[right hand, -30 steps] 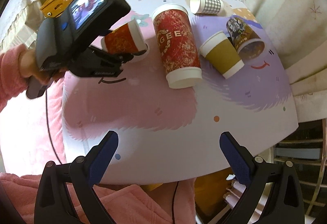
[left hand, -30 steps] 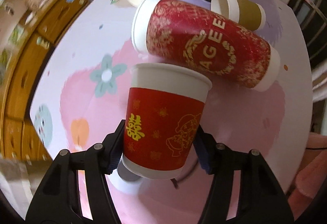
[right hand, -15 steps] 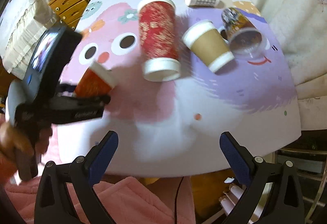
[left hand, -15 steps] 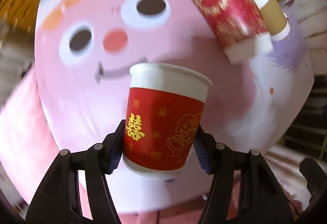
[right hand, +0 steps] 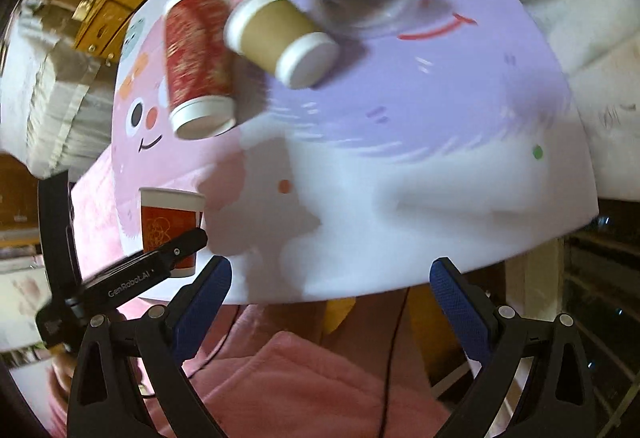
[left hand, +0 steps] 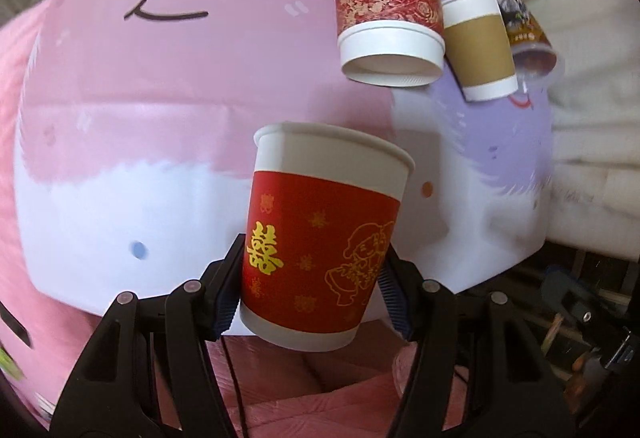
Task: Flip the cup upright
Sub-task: 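Rotate the held red cup upright and lower it onto the table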
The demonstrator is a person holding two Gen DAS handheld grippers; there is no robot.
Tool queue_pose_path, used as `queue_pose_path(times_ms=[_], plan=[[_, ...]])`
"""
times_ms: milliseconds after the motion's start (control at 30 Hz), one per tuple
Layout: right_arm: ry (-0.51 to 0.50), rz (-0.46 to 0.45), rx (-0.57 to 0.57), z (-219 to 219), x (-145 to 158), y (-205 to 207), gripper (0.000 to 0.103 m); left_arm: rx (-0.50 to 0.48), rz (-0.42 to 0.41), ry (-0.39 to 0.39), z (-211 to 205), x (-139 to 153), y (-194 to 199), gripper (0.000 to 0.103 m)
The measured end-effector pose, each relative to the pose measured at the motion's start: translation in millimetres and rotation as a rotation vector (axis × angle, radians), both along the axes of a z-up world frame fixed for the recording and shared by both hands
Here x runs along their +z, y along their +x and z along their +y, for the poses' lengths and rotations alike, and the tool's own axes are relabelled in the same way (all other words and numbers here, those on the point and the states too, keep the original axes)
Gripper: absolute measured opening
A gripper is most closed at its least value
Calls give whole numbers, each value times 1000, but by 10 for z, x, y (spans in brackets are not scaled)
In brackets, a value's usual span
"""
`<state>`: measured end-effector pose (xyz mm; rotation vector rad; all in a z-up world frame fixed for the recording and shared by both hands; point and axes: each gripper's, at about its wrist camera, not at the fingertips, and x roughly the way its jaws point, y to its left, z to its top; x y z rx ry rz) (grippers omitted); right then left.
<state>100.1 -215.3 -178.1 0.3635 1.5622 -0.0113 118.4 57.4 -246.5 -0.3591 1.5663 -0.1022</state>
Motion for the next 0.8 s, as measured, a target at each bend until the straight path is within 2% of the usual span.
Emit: queue_pose_path(times_ms=[100, 267, 533, 667, 767, 800], plan=[[28, 18, -8, -187, 8, 16, 101, 70, 7, -45, -48, -36, 65, 58], [1, 13, 49, -285, 78, 94, 101, 125, -63, -87, -180, -51, 54, 58], [-57, 11, 145, -408, 136, 172, 101, 214, -27, -150, -378, -297, 98, 58], [-64, 22, 172, -433, 106, 169, 101, 222, -50, -137, -457, -305, 72, 58], [-64, 25, 182, -438, 78, 161, 101, 206, -52, -126, -528, -299, 69, 61], [-62, 25, 182, -432, 68, 149, 101, 200, -50, -129, -530, -296, 62, 65]])
